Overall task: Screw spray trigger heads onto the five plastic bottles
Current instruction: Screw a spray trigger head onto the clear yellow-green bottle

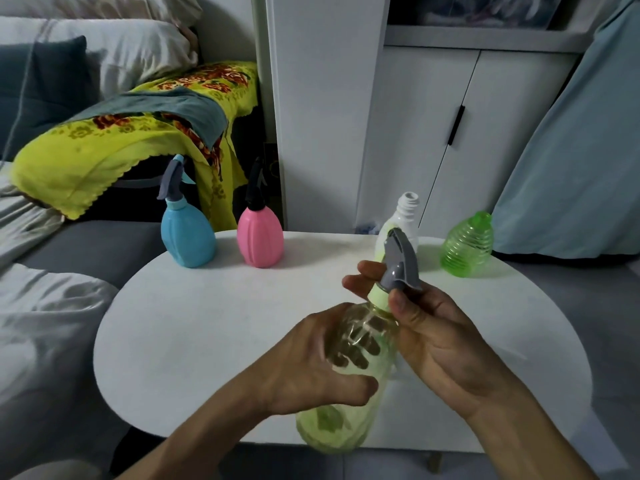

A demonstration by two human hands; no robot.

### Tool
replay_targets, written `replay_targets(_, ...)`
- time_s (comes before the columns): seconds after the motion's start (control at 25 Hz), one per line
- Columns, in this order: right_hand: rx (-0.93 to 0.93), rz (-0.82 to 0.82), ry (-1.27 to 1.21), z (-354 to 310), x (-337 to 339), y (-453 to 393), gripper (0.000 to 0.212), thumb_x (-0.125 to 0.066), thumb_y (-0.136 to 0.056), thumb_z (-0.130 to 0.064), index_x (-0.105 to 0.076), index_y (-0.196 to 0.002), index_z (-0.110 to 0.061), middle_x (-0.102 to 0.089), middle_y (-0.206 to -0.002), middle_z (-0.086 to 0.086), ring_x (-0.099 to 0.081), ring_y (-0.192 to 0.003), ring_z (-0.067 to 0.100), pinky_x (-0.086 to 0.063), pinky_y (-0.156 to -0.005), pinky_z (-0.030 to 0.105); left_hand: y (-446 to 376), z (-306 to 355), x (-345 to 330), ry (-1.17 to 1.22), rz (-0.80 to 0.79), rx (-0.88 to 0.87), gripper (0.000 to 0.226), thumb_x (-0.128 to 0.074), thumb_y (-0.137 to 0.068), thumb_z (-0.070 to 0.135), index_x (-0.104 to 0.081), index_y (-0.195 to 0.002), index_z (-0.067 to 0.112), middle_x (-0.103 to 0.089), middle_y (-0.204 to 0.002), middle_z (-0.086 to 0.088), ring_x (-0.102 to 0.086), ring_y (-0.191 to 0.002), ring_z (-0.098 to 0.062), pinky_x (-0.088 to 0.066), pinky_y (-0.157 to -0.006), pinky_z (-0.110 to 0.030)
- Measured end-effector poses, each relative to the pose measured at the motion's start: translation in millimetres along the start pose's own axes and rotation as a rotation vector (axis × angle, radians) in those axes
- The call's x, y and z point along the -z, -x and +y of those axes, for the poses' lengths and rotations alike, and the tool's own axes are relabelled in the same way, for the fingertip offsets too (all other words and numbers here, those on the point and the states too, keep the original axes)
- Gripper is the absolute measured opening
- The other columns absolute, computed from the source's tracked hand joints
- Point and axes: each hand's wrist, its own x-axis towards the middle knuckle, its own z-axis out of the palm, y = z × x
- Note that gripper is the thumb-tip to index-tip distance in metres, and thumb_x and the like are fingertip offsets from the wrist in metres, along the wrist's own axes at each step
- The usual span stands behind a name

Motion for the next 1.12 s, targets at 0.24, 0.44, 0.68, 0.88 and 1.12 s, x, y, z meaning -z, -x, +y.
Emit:
replay_targets(0.24, 0.082, 0.158, 0.187, 10.3, -11.4, -0.2, 0.048, -0.082, -0.072, -0.042, -0.072, -0.108, -0.012, -0.072, -0.109, 0.019, -0.065, -0.109, 0.036, -0.052, -0.096, 0.047, 0.2, -8.4, -4.9, 0.046, 0.153, 0.015, 0.048, -0.086, -0.066, 0.039, -0.063, -0.107, 0.025, -0.075, -0.098, 0.007, -0.072, -0.089, -0.011, -0.06, -0.082, -0.038)
replay_targets(0.44, 0.157, 0.241, 0.315, 13.6, -14.3, -0.3, 0.028, -0.071, -0.081, -0.035, -0.074, -0.103, -0.016, -0.075, -0.096, 0.008, -0.069, -0.1, 0.026, -0.053, -0.094, 0.049, -4.0, -11.5, -10.9, -0.017, 0.247, -0.008, 0.05, -0.086, -0.066, 0.042, -0.063, -0.108, 0.027, -0.074, -0.099, 0.005, -0.071, -0.089, -0.015, -0.058, -0.081, -0.044)
replay_targets(0.68, 0.235, 0.243, 0.369, 13.5, -8.9, 0.3, 0.029, -0.073, -0.08, -0.035, -0.075, -0.103, -0.018, -0.078, -0.093, 0.003, -0.072, -0.093, 0.012, -0.053, -0.077, 0.016, -7.9, -13.4, -22.3, -0.092, 0.358, -0.061, 0.063, -0.084, -0.061, 0.052, -0.055, -0.114, 0.038, -0.072, -0.101, 0.013, -0.07, -0.089, -0.008, -0.059, -0.077, -0.034)
replay_targets(0.88, 0.276, 0.185, 0.328, -1.0, 5.7, -7.4, 0.035, -0.074, -0.078, -0.047, -0.073, -0.107, -0.027, -0.075, -0.108, 0.0, -0.066, -0.109, 0.018, -0.049, -0.095, 0.037, -21.0, -24.6, -2.0, -0.256, 0.193, 0.045, 0.092, -0.076, -0.052, 0.074, -0.038, -0.129, 0.044, -0.059, -0.119, 0.018, -0.061, -0.103, -0.007, -0.058, -0.083, -0.03)
replay_targets(1.12, 0.162, 0.241, 0.643, 29.8, -5.8, -7.2, 0.064, -0.086, -0.06, -0.044, -0.058, -0.117, -0.045, -0.073, -0.109, -0.019, -0.07, -0.1, 0.006, -0.056, -0.076, 0.018, -26.4, -34.9, -1.3, -0.157, 0.312, -0.024, 0.078, -0.082, -0.057, 0.064, -0.044, -0.121, 0.04, -0.066, -0.108, 0.017, -0.067, -0.094, -0.006, -0.059, -0.076, -0.035)
